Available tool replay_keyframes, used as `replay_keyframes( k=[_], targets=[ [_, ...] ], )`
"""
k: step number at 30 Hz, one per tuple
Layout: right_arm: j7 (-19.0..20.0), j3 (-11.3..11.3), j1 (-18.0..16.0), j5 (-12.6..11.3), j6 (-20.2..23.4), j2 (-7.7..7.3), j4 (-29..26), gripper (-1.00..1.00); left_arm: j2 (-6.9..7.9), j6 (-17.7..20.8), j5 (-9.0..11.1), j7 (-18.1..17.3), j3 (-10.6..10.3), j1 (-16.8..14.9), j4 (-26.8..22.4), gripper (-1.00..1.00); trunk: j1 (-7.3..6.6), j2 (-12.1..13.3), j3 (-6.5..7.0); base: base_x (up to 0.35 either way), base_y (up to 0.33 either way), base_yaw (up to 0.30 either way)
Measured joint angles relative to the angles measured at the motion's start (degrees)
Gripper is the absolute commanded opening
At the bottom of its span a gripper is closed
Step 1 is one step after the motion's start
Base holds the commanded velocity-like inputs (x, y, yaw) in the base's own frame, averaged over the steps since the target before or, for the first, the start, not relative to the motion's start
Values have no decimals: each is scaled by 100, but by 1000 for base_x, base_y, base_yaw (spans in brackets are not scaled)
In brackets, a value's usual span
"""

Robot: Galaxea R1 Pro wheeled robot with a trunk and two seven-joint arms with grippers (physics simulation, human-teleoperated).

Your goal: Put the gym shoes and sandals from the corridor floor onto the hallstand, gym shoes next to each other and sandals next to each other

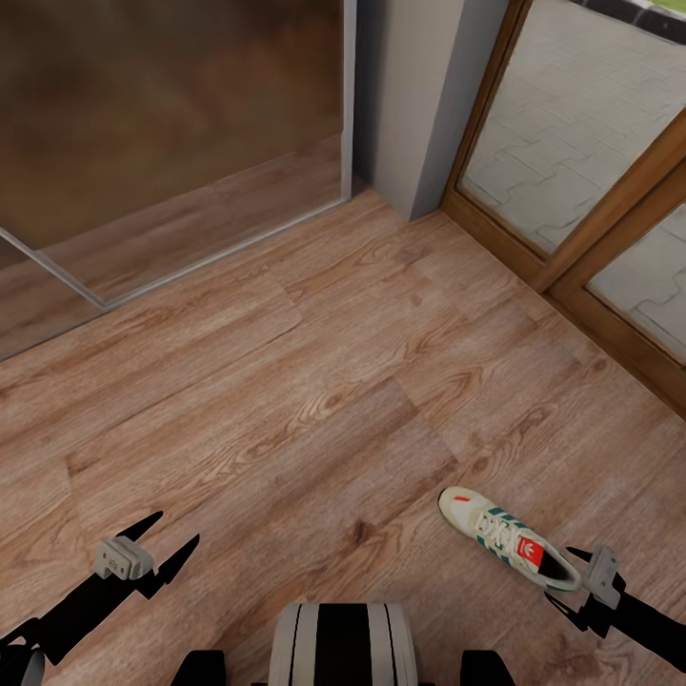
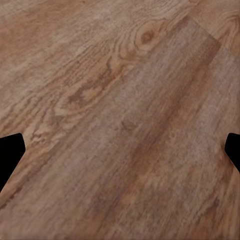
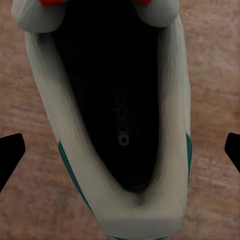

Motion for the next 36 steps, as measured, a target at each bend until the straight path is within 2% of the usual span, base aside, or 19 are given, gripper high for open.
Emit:
replay_keyframes(
  k=[36],
  targets=[
    [-223,-2,-1,3,6,0,1,100,0,0,0,0,-2,0,0,100,0,0,-11,0,0,0]
  ],
)
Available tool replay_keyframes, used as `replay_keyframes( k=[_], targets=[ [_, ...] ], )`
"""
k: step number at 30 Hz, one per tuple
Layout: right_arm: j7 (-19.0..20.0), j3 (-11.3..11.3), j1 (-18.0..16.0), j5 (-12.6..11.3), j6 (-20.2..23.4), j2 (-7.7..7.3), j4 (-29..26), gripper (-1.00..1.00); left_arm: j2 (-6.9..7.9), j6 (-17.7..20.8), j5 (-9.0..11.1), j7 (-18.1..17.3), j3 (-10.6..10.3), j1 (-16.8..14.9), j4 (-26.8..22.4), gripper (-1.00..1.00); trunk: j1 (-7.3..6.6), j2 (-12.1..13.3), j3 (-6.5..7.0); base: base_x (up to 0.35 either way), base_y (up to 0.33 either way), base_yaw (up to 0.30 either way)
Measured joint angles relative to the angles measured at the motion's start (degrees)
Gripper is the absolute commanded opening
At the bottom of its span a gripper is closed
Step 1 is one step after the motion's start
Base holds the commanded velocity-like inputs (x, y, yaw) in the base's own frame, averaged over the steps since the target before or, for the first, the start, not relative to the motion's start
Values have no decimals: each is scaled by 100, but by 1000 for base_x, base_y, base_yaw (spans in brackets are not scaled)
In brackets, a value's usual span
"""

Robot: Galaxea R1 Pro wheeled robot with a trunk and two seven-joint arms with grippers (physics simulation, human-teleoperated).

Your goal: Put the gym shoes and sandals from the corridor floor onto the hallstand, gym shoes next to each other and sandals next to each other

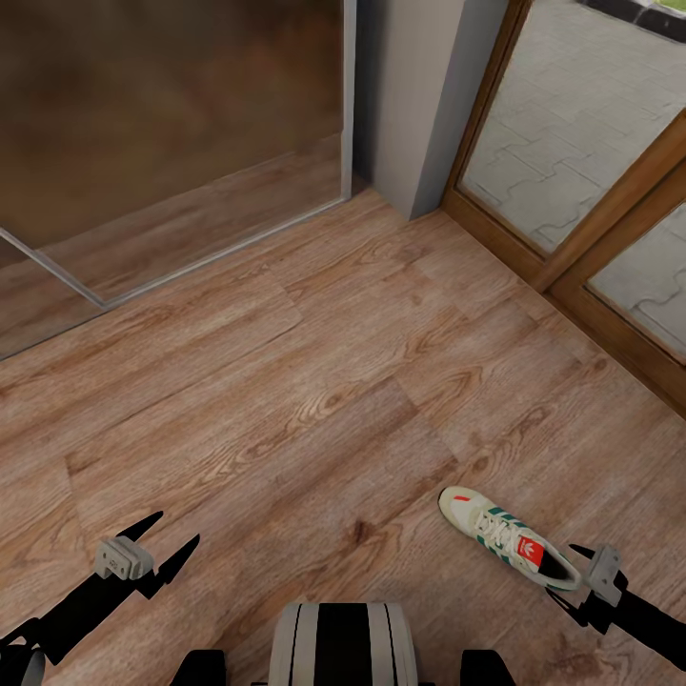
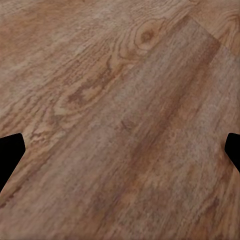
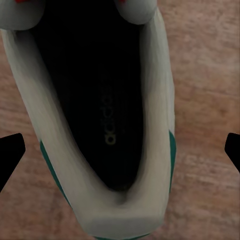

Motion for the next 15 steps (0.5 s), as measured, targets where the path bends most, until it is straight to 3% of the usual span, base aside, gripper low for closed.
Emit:
replay_keyframes(
  k=[10,11,15],
  targets=[
    [-17,-4,0,0,63,0,-2,100,0,0,0,0,-1,0,0,100,0,0,0,0,0,0],
    [-17,-4,0,0,63,0,-2,-100,0,0,0,0,-1,0,0,100,0,0,0,0,0,0],
    [-30,-10,-1,-4,91,-1,-6,-100,0,0,0,0,-1,1,0,100,0,0,0,0,0,0]
  ],
)
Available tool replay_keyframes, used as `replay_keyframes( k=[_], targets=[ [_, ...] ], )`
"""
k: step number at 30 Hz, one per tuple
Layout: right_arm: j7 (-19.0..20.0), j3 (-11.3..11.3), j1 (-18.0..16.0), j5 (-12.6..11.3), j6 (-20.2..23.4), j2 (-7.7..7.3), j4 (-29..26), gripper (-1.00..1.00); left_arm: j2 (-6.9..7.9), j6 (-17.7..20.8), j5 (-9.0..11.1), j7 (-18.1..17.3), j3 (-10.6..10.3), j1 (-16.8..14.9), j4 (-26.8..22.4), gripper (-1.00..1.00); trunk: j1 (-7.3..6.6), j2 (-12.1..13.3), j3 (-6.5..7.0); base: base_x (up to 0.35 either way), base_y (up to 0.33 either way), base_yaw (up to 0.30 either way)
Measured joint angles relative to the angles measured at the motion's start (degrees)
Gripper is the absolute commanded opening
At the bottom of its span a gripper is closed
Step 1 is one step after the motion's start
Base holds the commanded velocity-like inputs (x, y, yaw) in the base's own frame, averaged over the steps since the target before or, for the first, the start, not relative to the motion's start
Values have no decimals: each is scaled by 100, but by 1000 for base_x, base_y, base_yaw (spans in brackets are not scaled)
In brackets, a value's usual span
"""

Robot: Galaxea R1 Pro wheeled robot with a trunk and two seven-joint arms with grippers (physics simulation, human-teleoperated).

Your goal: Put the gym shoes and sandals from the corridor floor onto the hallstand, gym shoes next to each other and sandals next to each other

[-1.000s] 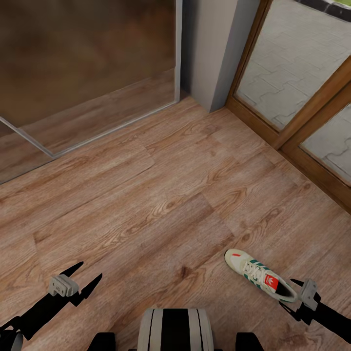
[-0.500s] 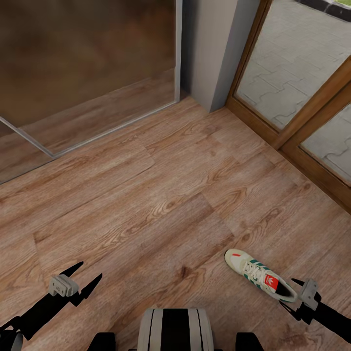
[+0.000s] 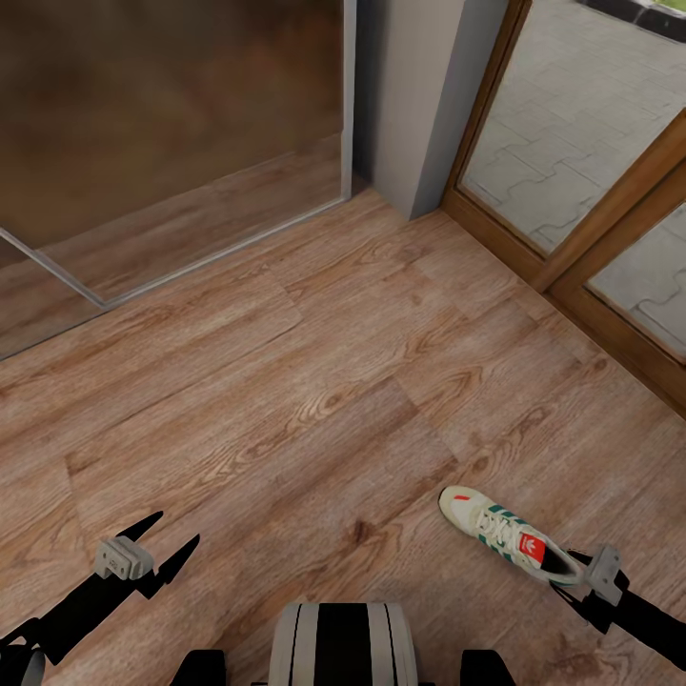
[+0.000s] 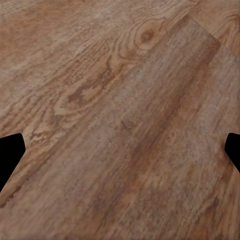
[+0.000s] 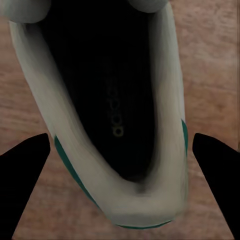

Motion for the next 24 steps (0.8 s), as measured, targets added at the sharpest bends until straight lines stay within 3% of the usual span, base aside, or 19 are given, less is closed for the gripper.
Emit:
replay_keyframes(
  k=[24],
  targets=[
    [-181,1,0,-39,69,6,-8,-100,0,0,0,0,-1,1,0,100,-1,0,0,0,0,0]
  ],
)
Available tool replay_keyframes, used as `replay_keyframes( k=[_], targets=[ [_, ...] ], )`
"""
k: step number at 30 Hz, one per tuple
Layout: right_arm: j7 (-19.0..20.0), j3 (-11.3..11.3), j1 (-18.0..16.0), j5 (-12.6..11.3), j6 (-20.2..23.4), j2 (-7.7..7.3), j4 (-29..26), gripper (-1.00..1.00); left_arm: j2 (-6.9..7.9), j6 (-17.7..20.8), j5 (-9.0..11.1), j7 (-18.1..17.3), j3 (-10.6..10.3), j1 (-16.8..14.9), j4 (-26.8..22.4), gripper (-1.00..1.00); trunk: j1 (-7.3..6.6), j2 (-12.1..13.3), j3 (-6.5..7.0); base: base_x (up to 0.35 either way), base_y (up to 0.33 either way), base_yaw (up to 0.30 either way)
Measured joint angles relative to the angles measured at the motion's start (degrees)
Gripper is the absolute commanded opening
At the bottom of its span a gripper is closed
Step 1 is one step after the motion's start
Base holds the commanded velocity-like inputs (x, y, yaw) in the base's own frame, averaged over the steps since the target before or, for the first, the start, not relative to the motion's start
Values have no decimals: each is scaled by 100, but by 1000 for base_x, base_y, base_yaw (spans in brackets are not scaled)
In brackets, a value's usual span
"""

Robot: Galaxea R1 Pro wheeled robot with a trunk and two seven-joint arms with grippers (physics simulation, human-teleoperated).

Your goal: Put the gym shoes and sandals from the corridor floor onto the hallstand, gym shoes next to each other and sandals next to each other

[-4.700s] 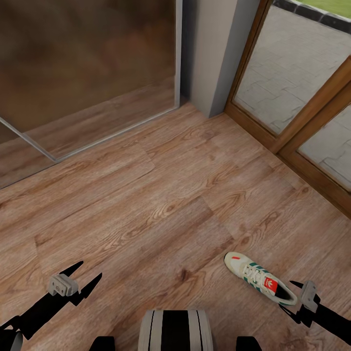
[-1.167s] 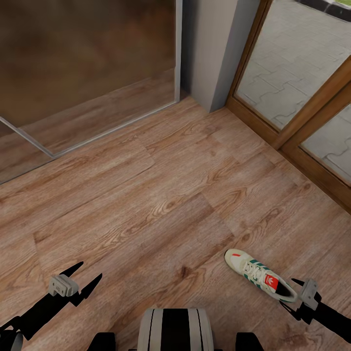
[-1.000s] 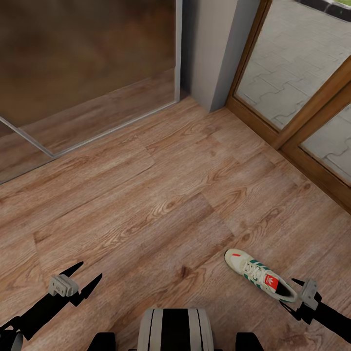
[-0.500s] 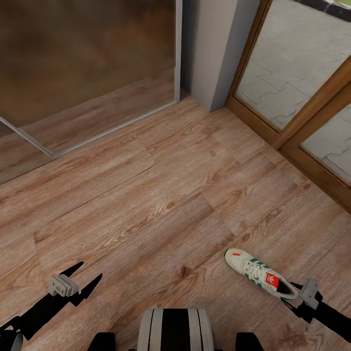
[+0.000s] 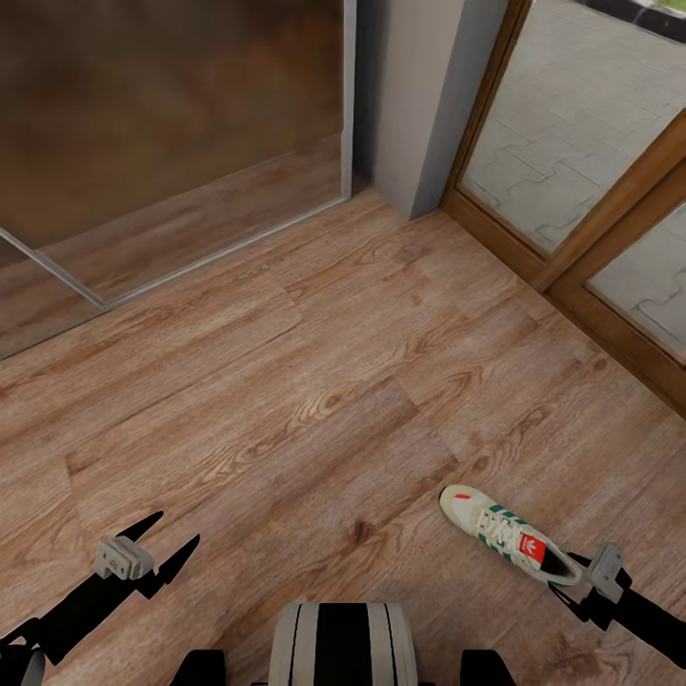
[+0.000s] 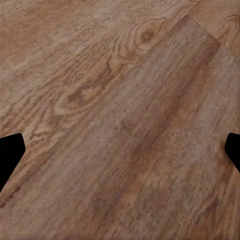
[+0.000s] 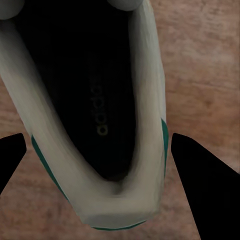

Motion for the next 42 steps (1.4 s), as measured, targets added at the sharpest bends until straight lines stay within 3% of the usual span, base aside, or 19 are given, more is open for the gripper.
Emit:
replay_keyframes(
  k=[14,23,33,37,42],
  targets=[
    [8,1,4,6,31,-2,-30,-100,0,0,1,0,2,1,-1,100,0,0,0,0,0,0],
    [71,10,41,24,149,-5,-496,-100,0,0,-1,0,-1,-1,1,100,1,0,0,0,0,0],
    [227,32,282,0,984,-14,-1833,-100,0,5,-4,0,-1,-1,1,100,1,0,0,0,0,0],
    [293,-104,736,-19,1616,-12,-2926,-100,0,7,-3,0,-1,-1,1,100,1,0,0,0,0,0],
    [320,-379,1187,-22,2019,-3,-3779,-100,0,8,-2,0,-1,-1,1,100,1,0,0,0,0,0]
  ],
)
